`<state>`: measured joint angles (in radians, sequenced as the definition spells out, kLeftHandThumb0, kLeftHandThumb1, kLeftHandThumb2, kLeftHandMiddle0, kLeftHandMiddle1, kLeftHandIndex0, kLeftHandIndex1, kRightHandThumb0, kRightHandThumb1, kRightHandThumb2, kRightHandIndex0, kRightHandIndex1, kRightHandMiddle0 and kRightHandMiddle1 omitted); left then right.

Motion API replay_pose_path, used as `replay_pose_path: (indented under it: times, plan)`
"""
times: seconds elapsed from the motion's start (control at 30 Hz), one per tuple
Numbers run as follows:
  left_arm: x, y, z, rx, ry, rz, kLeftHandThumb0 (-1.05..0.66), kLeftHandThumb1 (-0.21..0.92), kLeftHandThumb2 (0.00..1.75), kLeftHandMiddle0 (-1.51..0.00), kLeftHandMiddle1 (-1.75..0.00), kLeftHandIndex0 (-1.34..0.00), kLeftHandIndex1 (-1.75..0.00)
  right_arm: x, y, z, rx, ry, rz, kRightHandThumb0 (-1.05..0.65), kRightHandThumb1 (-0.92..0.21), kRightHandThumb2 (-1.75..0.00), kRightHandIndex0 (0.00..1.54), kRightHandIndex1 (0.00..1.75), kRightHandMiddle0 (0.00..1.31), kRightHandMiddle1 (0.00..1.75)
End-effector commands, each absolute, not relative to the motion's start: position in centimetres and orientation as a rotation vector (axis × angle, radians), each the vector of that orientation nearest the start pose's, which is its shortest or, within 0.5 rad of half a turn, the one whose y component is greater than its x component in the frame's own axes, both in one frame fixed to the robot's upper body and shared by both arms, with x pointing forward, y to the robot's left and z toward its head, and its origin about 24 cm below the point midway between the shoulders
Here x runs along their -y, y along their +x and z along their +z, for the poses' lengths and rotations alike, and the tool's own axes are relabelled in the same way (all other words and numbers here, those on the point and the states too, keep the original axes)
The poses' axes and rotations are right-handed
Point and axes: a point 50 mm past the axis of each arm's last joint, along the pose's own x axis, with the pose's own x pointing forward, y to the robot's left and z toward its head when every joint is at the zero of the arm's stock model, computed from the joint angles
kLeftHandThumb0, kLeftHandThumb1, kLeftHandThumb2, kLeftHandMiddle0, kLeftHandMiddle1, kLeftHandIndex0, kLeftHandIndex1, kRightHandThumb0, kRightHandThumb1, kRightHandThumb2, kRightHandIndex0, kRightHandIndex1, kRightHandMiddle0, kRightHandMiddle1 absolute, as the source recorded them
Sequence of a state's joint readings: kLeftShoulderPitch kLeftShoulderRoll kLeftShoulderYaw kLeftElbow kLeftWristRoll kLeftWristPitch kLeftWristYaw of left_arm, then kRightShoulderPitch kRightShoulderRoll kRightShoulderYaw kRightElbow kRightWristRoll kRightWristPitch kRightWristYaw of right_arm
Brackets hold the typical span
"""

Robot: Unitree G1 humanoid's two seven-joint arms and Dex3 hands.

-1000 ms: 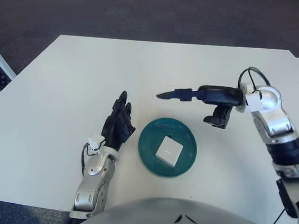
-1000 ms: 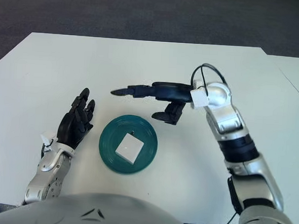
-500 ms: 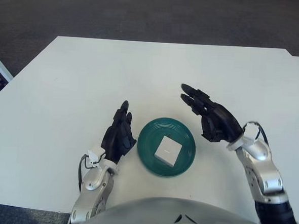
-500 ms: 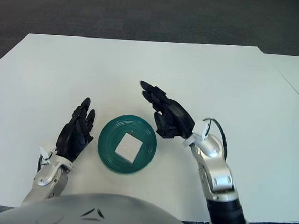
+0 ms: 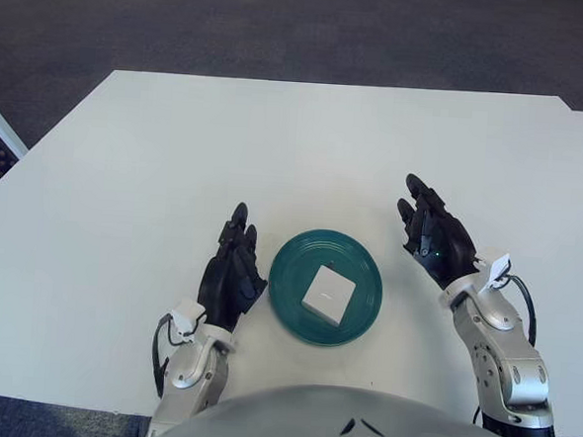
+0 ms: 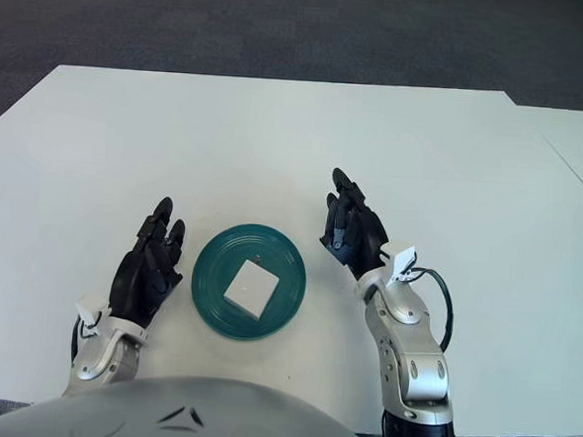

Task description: Put the charger into the plate.

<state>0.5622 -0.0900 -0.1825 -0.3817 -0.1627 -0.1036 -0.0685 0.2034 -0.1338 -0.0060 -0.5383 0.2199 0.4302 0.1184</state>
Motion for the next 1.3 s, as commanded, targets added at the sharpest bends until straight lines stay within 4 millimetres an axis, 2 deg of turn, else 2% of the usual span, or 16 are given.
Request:
replay_pose_path:
  times: [0.0, 0.27, 0.67, 0.83, 0.93, 1.27]
  plan:
    - [-12.7, 14.8, 3.8, -0.003, -0.317, -0.017, -1.05, 0.92, 0.95, 0.00, 0.00, 0.00, 0.00, 16.0, 20.9, 7.9, -0.078, 0.087, 0.133, -1.05, -0.92, -0.93, 0.00, 0.00, 0.00, 0.00]
    - [-12.6, 15.0, 4.1, 0.012, -0.298, -0.005, -1.05, 0.92, 0.98, 0.00, 0.00, 0.00, 0.00, 16.3, 20.2, 6.1, -0.119, 0.136, 0.052, -1.05, -0.92, -0.95, 0.00, 0.00, 0.00, 0.00]
    - [-12.5, 15.0, 4.2, -0.002, -0.332, 0.017, -1.05, 0.92, 0.99, 0.00, 0.00, 0.00, 0.00, 16.7, 19.9, 5.3, -0.141, 0.184, 0.009, -1.05, -0.92, -0.98, 0.00, 0.00, 0.02, 0.01]
    - [-12.5, 15.1, 4.1, -0.004, -0.340, 0.027, -1.05, 0.92, 0.99, 0.00, 0.00, 0.00, 0.00, 17.7, 19.9, 3.1, -0.168, 0.183, 0.014, -1.05, -0.92, -0.98, 0.00, 0.00, 0.04, 0.02]
    - [-12.5, 15.1, 4.0, -0.006, -0.327, 0.027, -1.05, 0.92, 0.99, 0.00, 0.00, 0.00, 0.00, 17.9, 19.9, 2.6, -0.166, 0.181, 0.022, -1.05, -0.92, -0.98, 0.00, 0.00, 0.04, 0.02]
    - [-12.9, 15.1, 2.5, -0.033, -0.250, 0.049, -1.05, 0.92, 0.96, 0.00, 0.00, 0.00, 0.00, 18.7, 19.9, 0.9, -0.163, 0.180, 0.004, -1.04, -0.92, -1.01, 0.00, 0.00, 0.03, 0.03]
